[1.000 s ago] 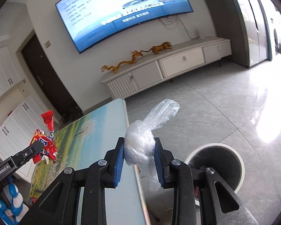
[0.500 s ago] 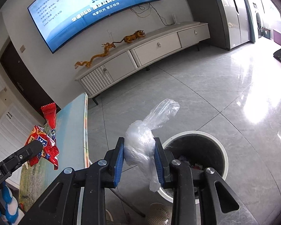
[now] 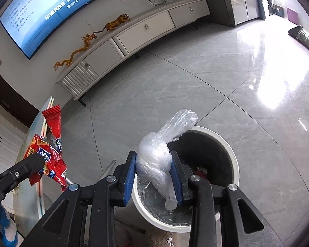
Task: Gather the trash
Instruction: 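Carry both bags over the bin and open both tools to drop them, then return both tools to the table toward the pink box and tissue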
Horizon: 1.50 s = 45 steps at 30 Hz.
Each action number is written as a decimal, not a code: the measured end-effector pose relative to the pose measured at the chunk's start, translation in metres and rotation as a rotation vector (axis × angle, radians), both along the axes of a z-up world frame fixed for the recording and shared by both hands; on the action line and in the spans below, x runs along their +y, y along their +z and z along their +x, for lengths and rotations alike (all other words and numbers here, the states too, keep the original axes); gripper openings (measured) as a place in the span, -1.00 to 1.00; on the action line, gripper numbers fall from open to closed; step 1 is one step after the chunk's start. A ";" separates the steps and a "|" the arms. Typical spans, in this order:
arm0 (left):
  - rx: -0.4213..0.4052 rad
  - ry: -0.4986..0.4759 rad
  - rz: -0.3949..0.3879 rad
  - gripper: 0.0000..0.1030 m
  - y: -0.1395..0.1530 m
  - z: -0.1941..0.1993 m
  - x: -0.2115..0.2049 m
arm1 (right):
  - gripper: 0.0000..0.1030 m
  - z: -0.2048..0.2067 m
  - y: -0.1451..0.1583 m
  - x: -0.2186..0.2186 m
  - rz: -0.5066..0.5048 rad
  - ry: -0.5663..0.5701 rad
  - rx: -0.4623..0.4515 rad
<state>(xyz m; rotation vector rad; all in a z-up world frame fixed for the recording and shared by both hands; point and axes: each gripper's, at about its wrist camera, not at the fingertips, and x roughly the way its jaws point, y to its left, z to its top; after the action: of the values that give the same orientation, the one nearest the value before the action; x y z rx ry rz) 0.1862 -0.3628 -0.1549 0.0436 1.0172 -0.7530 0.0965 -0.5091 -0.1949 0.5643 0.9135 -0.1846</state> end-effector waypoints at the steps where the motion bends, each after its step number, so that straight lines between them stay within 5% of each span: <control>1: 0.008 -0.010 -0.007 -0.67 -0.002 0.000 -0.005 | -0.18 0.000 -0.004 -0.004 0.003 -0.009 0.009; 4: 0.032 -0.030 -0.039 -0.22 -0.003 0.002 -0.018 | 0.05 -0.004 -0.011 -0.013 0.001 -0.039 0.022; 6: 0.046 -0.043 -0.060 -0.13 -0.001 0.004 -0.026 | 0.06 -0.007 -0.014 -0.019 0.003 -0.055 0.028; 17: -0.051 0.018 -0.041 -0.12 0.026 -0.002 0.007 | 0.06 -0.023 0.014 -0.017 0.001 -0.093 -0.023; 33: -0.268 0.362 -0.062 -0.05 0.108 -0.020 0.165 | 0.14 -0.023 0.108 0.069 -0.077 0.044 -0.211; 45: -0.352 0.487 -0.081 0.10 0.133 -0.057 0.230 | 0.27 -0.034 0.148 0.132 -0.160 0.136 -0.277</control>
<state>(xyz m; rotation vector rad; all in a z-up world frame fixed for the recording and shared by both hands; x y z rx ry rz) 0.1289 -0.1330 -0.0221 -0.1345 0.6225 -0.3229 0.0622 -0.3770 -0.0473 0.3664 0.6580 -0.0534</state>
